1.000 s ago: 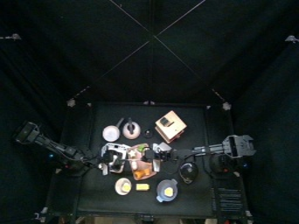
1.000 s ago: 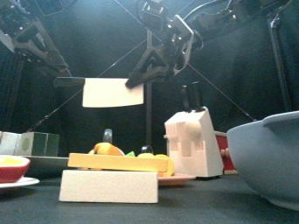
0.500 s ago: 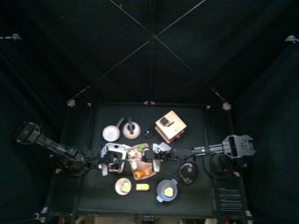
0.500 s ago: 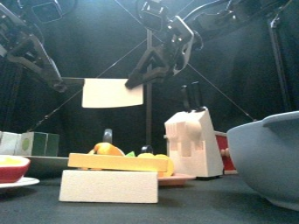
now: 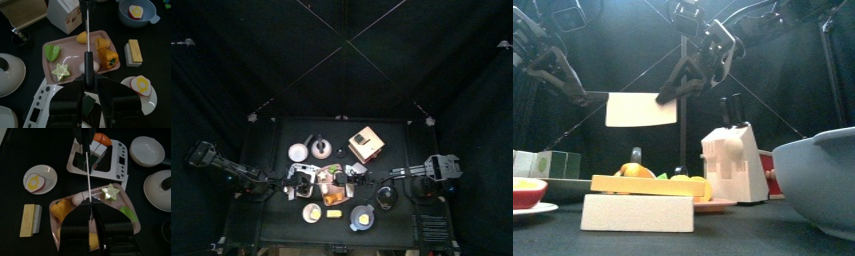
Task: Reorient grip
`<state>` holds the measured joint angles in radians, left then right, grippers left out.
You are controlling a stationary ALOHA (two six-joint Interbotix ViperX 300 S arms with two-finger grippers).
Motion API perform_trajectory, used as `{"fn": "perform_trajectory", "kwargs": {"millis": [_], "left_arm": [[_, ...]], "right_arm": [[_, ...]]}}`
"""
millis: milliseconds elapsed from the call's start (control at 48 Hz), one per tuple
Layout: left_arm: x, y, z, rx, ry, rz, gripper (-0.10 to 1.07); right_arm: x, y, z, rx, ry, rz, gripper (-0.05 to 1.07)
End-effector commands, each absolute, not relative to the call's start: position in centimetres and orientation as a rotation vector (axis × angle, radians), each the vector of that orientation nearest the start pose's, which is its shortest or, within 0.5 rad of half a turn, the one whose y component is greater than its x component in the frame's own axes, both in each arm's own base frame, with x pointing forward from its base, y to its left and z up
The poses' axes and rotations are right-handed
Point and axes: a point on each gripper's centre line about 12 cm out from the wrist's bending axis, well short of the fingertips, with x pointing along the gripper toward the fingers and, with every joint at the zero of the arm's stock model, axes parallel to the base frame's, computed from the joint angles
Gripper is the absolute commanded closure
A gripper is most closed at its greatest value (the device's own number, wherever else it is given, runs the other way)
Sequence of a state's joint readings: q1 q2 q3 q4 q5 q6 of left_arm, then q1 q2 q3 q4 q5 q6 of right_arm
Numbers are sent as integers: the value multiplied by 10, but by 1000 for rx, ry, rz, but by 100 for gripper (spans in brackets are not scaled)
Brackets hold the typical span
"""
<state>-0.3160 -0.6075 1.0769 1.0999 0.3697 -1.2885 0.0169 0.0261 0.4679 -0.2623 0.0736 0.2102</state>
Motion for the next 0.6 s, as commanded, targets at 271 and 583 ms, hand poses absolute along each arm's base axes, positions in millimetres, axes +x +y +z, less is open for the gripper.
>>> {"fn": "perform_trajectory", "kwargs": {"millis": [271,583], "left_arm": [[236,-41,204,-22,593,32,58],[233,-42,196,-30,617,27,58]], "right_arm": [[437,3,232,-61,527,10,70],[440,4,224,-60,541,13,70]]}}
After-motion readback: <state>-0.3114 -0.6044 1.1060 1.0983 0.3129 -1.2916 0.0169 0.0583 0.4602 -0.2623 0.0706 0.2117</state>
